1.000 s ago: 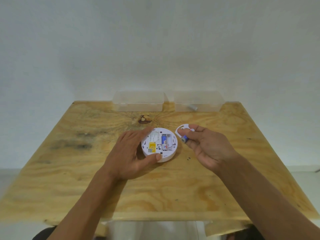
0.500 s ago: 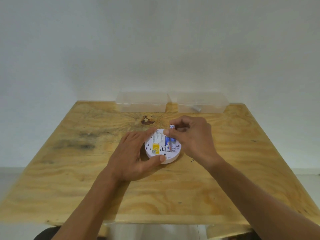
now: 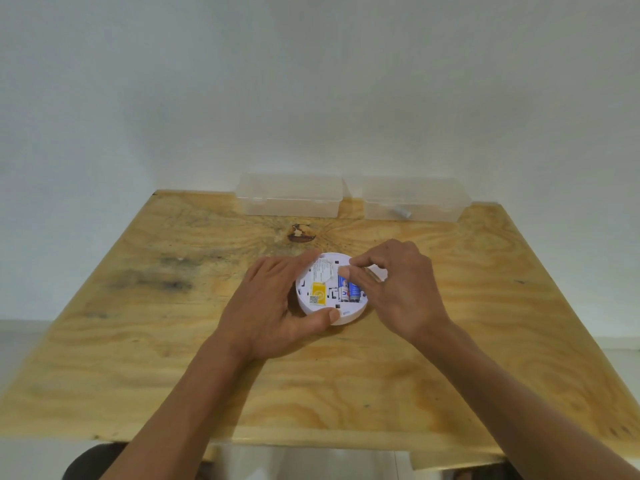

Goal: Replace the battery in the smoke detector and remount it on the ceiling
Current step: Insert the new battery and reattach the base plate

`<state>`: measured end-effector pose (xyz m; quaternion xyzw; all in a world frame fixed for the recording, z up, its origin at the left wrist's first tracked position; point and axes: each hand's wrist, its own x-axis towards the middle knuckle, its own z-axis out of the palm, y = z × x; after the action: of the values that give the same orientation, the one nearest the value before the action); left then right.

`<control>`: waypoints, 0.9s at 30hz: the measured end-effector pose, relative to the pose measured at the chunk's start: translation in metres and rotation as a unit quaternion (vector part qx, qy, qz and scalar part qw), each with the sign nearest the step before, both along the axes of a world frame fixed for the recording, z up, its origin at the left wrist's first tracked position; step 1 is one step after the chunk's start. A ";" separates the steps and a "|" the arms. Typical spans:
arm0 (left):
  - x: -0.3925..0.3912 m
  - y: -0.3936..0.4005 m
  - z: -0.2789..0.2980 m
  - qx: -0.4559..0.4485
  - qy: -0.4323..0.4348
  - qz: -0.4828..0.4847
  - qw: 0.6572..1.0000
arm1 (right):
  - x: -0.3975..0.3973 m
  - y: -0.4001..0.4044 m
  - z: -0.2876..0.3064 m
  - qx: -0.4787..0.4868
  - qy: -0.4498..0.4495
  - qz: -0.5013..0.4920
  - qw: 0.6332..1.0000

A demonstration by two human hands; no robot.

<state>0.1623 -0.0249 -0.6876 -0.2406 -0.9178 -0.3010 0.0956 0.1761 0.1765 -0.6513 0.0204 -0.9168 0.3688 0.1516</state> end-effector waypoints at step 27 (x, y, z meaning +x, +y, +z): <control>0.007 0.002 0.003 0.005 -0.011 0.001 1.000 | 0.011 0.009 -0.011 0.057 0.031 0.006 0.998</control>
<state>0.1696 -0.0227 -0.6844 -0.2358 -0.9176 -0.3080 0.0866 0.1874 0.1860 -0.6623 0.0457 -0.9310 0.3163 0.1763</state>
